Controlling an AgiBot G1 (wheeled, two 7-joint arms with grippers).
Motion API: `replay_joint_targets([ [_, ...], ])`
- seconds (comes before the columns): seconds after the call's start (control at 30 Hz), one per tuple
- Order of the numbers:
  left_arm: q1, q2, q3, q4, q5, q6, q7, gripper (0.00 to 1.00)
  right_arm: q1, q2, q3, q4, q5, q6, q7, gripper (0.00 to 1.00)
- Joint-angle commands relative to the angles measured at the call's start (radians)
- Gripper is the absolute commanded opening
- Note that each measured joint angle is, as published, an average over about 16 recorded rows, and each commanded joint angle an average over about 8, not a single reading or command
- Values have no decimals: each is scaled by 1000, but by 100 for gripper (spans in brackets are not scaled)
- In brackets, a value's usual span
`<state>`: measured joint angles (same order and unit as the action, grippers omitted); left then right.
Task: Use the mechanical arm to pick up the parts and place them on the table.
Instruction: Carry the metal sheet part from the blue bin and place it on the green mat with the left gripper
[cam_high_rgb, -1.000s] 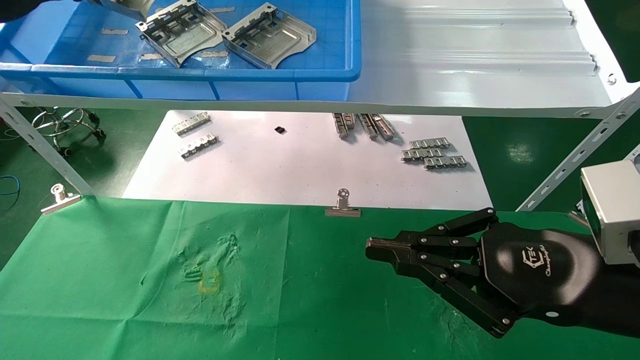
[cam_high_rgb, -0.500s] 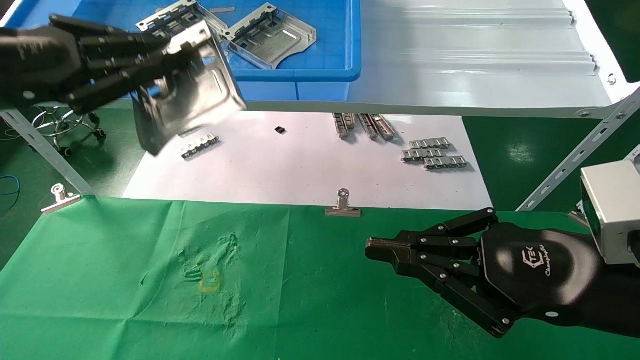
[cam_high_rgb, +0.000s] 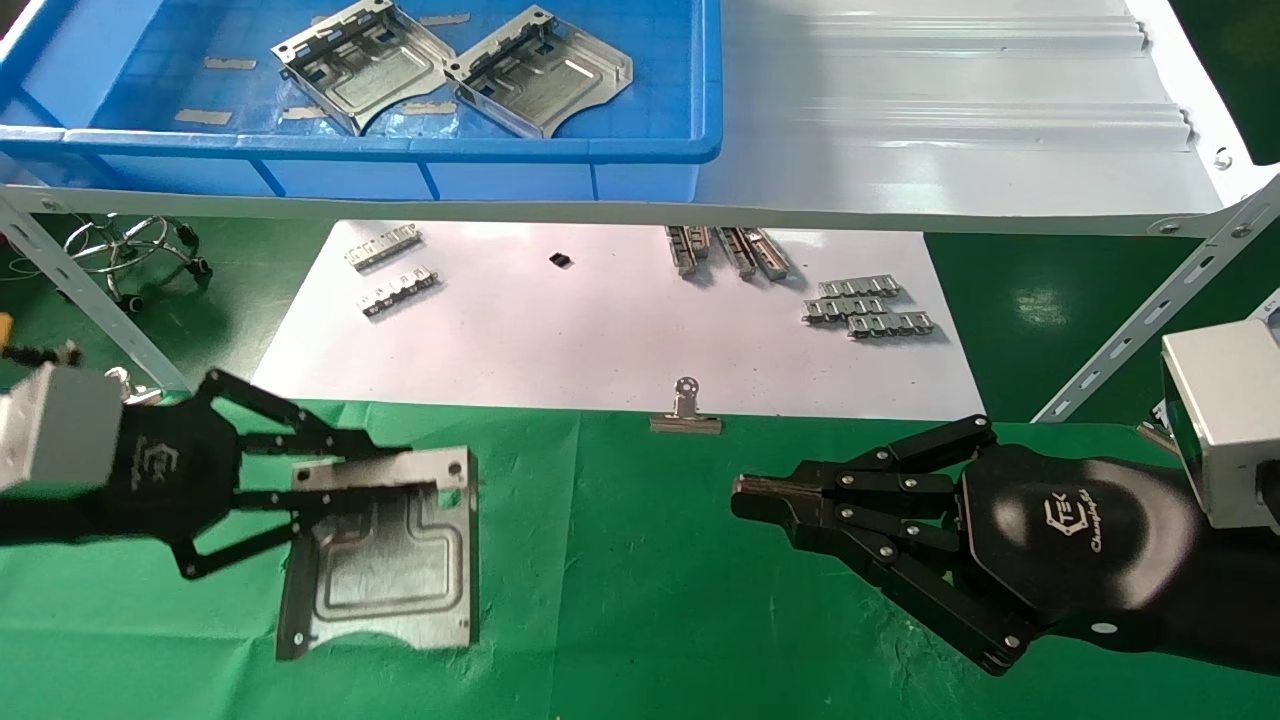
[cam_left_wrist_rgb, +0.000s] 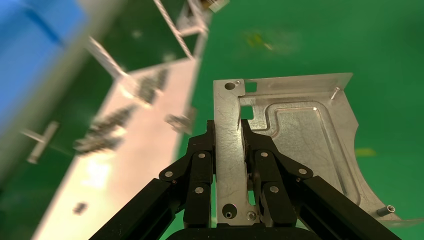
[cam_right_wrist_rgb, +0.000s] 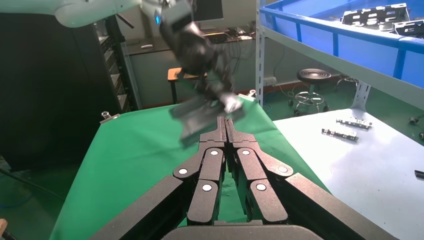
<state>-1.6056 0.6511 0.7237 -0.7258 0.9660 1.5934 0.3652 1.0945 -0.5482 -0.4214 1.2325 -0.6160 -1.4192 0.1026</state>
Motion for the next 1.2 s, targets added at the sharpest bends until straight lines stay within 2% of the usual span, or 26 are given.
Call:
replay_joint_targets([
  [0.03,34,-12,39,-26,-5,-4,26,0,0,0,0,0,0,0,0,0],
  [0.23,41,29,121,67,38,-17,129,0,0,0,0,0,0,0,0,0],
  [0.4,20,78,155,182,94,-56,223,0,0,0,0,0,0,0,0,0],
  [0.67,7,160,166,323,133,-123,338,0,0,0,0,0,0,0,0,0],
  [1.03,17,233,158,432,132,-170,474,1,0,0,0,0,0,0,0,0],
  [1.07,16,237,159,440,134,-171,485,5,0,0,0,0,0,0,0,0],
  [1.1,16,241,159,448,135,-172,496,14,0,0,0,0,0,0,0,0],
  [1.2,12,252,160,470,138,-171,523,52,0,0,0,0,0,0,0,0],
])
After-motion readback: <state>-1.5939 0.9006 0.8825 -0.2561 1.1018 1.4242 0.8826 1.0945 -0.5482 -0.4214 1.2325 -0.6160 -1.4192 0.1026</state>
